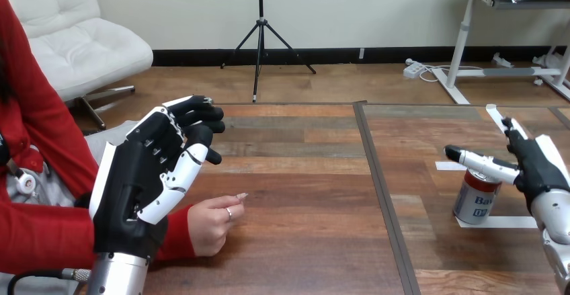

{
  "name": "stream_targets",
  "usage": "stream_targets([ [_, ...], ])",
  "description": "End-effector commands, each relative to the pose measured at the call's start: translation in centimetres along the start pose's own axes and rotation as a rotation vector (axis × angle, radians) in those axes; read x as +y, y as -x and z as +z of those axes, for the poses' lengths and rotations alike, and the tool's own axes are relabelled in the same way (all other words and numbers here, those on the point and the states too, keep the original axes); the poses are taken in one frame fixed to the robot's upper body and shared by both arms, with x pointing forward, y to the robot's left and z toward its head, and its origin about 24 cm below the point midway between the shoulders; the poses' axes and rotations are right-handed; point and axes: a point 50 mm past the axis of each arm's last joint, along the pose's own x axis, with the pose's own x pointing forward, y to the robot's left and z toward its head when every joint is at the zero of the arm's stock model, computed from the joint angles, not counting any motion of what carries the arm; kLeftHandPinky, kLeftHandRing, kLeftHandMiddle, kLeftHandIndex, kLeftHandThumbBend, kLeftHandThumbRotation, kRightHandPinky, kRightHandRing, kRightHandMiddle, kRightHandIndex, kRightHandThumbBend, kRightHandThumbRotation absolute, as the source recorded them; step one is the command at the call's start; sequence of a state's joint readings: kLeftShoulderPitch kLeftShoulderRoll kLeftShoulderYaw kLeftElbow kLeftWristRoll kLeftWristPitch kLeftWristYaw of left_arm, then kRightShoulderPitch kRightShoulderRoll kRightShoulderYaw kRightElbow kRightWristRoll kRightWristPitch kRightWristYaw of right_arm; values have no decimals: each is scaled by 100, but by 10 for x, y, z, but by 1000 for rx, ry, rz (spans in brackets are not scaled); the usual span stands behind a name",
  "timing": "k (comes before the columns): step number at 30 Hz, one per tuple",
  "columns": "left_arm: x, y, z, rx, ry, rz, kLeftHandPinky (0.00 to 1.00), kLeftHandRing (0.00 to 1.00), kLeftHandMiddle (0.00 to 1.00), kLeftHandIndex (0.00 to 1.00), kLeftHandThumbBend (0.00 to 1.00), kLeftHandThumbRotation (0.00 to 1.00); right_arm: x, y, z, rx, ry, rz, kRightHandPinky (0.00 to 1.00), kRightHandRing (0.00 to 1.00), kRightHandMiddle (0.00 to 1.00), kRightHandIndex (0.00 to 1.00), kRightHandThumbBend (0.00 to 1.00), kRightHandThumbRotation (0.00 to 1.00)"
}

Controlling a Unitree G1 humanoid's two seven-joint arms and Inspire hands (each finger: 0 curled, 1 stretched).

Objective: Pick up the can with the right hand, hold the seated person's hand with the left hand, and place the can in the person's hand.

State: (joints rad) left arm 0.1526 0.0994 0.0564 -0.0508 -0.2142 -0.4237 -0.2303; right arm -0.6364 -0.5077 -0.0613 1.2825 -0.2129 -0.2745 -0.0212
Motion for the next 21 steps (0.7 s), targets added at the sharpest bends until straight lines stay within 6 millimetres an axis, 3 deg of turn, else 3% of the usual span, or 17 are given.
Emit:
stream_targets([
  [1, -2, -14, 14, -74, -13, -16, 45, 66, 67, 66, 34, 34, -2, -7, 20, -44, 6, 1, 89, 99, 100, 100, 100, 46],
  [21, 0, -13, 15, -70, -18, -9, 45, 64, 65, 65, 35, 32, 8, -3, 5, 22, 81, 23, 81, 91, 94, 94, 100, 46],
])
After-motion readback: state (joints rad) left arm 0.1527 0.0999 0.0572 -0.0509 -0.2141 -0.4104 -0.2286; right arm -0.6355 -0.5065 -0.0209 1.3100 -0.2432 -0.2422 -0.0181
